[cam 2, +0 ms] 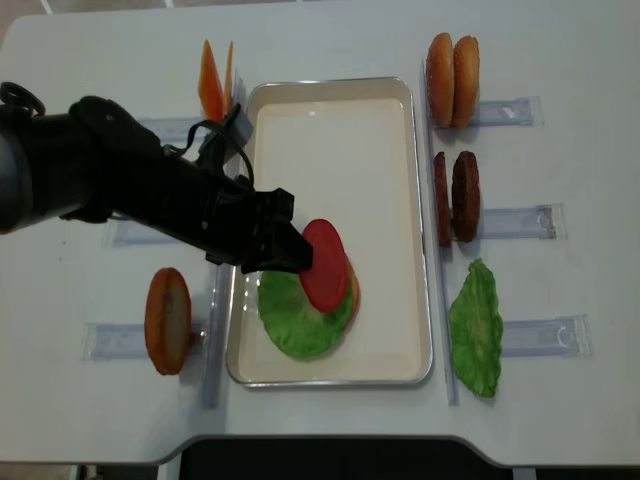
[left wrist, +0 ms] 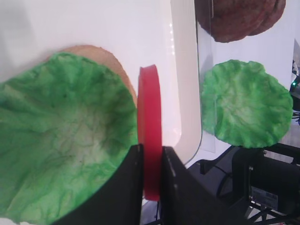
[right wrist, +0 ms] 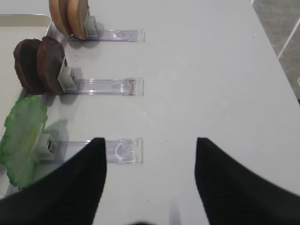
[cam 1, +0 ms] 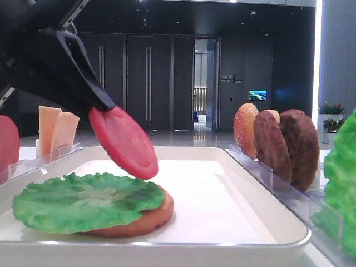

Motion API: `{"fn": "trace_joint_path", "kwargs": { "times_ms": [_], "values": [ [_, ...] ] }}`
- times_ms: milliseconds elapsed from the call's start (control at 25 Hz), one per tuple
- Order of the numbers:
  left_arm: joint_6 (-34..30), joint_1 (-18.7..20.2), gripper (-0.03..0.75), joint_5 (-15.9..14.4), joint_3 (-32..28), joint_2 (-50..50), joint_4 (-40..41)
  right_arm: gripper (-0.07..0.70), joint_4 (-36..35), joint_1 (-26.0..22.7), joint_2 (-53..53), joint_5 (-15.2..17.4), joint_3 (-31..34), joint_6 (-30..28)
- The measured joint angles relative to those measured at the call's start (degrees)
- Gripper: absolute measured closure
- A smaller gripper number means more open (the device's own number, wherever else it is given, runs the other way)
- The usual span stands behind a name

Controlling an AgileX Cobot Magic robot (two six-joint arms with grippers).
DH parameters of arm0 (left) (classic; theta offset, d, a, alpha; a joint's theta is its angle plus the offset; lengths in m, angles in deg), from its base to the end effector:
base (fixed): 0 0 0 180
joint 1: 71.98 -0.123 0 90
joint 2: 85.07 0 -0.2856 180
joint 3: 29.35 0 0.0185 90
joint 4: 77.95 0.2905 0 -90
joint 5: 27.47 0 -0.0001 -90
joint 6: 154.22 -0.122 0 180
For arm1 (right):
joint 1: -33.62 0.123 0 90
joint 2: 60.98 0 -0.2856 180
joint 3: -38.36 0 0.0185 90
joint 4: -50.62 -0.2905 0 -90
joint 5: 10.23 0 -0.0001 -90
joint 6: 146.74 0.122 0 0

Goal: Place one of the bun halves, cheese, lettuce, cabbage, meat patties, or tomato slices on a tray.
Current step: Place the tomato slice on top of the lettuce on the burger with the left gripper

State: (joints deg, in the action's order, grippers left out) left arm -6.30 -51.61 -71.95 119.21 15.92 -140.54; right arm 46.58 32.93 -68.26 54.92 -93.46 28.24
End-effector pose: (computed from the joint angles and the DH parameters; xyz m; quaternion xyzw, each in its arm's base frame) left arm 0.2726 -0.1822 0.1333 0.0539 0.9256 -0.3695 0.0611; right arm 0.0504 0.0072 0.2772 -0.0358 0.8674 0.0104 0.4962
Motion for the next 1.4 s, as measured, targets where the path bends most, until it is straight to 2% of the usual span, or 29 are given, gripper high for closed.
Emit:
{"fn": "trace_joint_path", "kwargs": {
  "times_ms": [1400],
  "values": [
    [-0.1,0.0,0.636,1.11,0.0,2.03,1.37,0.231,0.0,0.0,0.0,0.0,0.0,0.0]
  ]
}}
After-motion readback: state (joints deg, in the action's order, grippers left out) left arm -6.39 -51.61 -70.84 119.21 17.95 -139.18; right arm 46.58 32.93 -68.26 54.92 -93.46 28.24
